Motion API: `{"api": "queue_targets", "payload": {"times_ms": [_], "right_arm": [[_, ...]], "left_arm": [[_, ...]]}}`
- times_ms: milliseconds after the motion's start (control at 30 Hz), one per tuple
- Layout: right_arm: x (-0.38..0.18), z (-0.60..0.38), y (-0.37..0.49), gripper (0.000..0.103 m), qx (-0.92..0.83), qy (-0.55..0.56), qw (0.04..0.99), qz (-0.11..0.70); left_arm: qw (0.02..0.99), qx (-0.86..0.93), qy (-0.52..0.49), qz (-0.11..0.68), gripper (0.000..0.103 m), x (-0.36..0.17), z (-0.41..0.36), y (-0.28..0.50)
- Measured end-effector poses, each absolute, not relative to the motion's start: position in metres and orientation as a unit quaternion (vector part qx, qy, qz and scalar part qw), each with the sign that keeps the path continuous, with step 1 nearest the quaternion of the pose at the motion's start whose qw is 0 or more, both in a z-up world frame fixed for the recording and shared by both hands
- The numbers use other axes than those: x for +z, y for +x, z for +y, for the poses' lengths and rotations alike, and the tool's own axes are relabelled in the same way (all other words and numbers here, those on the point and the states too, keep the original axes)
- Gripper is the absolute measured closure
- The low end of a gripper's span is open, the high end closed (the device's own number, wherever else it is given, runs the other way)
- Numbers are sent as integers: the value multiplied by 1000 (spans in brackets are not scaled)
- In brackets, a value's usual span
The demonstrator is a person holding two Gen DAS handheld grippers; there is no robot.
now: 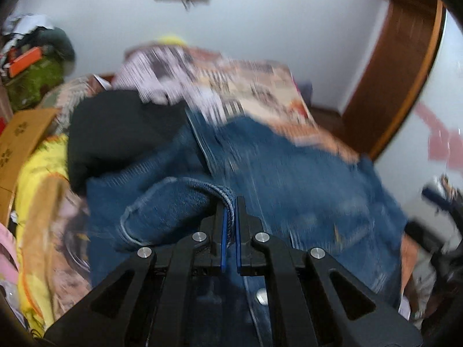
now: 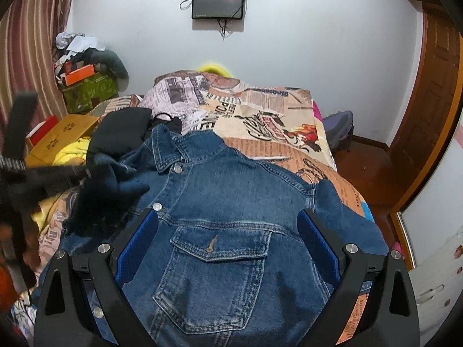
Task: Fold large clothes
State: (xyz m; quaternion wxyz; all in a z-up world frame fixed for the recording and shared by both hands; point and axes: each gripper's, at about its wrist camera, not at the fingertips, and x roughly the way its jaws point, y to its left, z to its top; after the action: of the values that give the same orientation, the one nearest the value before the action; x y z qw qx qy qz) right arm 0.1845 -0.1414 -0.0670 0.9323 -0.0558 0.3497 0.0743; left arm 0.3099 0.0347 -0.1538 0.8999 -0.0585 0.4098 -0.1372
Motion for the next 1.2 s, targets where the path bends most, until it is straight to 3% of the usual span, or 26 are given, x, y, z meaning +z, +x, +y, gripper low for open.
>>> {"api": "queue_targets", "payload": {"times_ms": [200,367,533,933,1200], "right_arm": [[-79,-143,185,7,79,-60,923,371],[-86,-140,186,7,84,-66,916,387],[-85,-135,187,7,96,-71,912,392],[-66,-76,206,7,176,-109,903,376],[-92,-19,242,9,241,-122,864,424]], "left_arm": [[864,-156,-20,479,100,-199,5,292],[849,-160,7,503,69,-223,-6,279],[856,-152,14,495,51,-217,2,264],[898,-68,-27,434,42,-170,92,236],[903,26,-46,427,41,-177,158,237]]}}
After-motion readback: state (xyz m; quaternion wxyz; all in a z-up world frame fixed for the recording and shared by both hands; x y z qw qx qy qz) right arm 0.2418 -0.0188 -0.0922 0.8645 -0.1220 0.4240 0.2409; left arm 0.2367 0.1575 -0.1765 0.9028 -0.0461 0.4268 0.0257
